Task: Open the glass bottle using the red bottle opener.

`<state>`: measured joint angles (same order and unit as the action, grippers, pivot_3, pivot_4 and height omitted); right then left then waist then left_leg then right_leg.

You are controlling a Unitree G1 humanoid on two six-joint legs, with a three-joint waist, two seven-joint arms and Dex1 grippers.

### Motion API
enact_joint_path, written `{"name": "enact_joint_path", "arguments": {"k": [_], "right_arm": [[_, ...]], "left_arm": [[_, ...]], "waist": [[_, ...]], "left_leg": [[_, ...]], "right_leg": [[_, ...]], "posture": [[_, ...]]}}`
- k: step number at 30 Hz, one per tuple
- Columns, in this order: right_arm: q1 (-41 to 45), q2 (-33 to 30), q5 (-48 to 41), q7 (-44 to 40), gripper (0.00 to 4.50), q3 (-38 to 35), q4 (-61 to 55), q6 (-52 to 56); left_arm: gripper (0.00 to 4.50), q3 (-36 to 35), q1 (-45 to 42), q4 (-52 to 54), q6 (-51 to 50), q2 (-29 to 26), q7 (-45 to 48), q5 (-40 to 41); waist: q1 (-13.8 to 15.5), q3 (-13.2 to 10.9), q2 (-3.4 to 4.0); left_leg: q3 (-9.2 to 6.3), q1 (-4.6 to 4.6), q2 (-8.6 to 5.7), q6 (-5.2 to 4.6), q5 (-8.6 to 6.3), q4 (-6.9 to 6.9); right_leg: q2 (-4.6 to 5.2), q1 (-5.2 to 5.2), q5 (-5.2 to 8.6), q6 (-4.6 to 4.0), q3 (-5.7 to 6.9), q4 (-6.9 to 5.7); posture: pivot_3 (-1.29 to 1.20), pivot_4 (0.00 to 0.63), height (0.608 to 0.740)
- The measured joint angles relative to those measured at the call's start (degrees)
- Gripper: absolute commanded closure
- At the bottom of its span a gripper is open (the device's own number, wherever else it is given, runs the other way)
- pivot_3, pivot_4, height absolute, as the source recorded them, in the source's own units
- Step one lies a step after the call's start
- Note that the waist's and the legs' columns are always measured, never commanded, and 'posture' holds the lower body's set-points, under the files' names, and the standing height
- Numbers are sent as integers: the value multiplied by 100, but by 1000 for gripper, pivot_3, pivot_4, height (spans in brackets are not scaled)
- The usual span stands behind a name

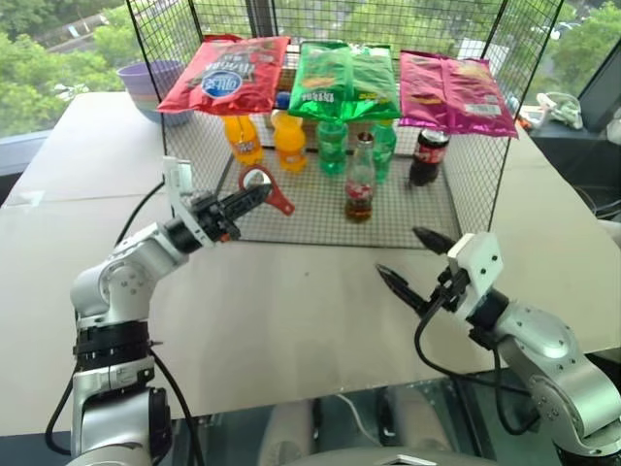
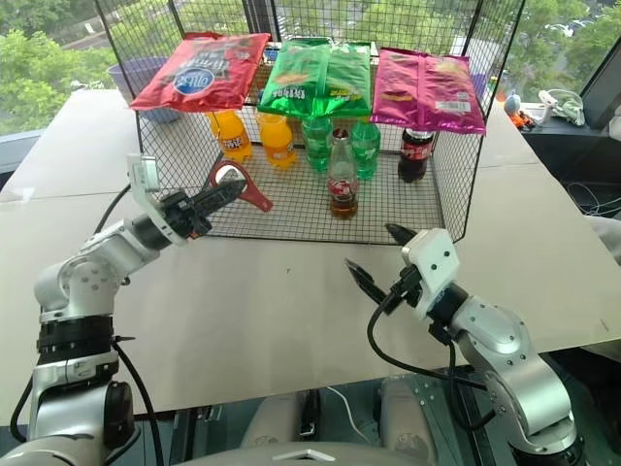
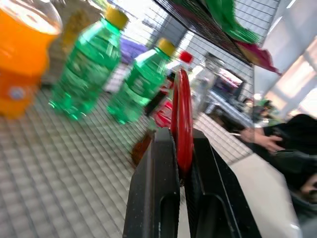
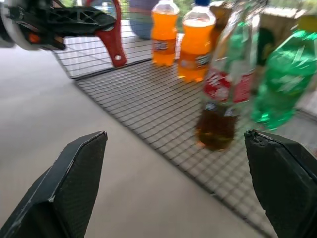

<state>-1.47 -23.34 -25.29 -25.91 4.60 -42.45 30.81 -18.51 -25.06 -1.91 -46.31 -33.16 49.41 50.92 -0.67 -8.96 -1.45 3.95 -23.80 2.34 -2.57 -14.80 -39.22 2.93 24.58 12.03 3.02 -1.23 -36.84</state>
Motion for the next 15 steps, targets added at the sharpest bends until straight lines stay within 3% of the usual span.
{"name": "enact_joint_path", "arguments": {"k": [8,15], "right_arm": [[764,431,-2296,-108,0,-286,473,1234],[1560,645,-3188,-50,0,-305,1287,1787]], "left_arm": [[4403,44,192,905,-1014,253,-186,1146],[4403,382,230,1231,-1128,277,-13,1338]], "waist": [[-3,0,-2],[-10,0,-1]], "left_leg": [[-4,4,0,0,0,-2],[-2,2,-2,0,0,-1]], "right_leg": [[1,-2,2,-5,-2,-1],[-2,0,2,-6,-4,-1]], "posture": [[0,150,740],[0,150,740]]}}
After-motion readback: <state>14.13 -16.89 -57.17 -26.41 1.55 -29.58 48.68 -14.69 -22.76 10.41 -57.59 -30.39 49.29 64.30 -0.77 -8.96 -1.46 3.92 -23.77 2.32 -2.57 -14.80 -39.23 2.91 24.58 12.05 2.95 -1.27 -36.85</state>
